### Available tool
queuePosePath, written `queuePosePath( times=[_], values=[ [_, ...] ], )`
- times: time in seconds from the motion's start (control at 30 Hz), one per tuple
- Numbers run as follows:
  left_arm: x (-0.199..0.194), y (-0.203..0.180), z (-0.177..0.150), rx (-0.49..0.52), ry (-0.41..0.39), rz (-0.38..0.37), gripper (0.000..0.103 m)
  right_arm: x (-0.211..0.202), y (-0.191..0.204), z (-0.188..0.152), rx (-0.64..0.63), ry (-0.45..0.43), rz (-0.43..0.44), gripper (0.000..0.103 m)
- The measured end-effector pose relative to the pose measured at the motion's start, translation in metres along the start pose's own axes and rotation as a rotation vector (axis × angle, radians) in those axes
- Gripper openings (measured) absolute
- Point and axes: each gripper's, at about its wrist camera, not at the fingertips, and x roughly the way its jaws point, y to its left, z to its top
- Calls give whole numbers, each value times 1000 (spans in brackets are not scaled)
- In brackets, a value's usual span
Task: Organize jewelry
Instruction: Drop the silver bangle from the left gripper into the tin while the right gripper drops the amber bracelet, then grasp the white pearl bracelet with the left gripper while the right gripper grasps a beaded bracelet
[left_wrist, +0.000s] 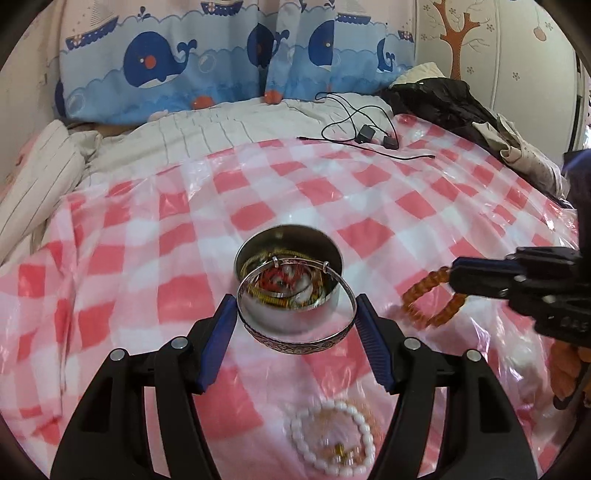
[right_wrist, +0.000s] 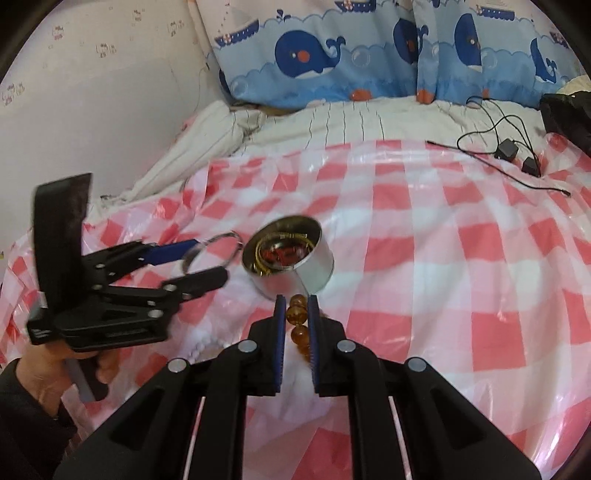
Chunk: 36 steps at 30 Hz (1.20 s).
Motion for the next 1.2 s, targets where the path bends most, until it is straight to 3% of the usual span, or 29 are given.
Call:
queuePosePath(
  times=[0.2,0.37,0.63,0.7,0.83,0.97,1.2],
  values=[
    [36,1,20,4,18,-16,62,0,-10,35,31,-46,31,12],
    [69,11,29,4,82,-18,62,11,1,67,4,-79,57,12],
    [48,32,16,25,63,-5,69,45,18,93,42,-75,164,12],
    [37,36,9,33,67,11,69,57,15,91,74,-53,179,13],
    [10,36,-20,58,96,12,69,97,-1,74,87,74,13,18],
    [-9,27,-48,94,128,22,69,67,-3,45,59,68,0,24],
    [-16,-10,-73,151,155,47,69,29,1,-26,22,152,-7,35]
  ],
)
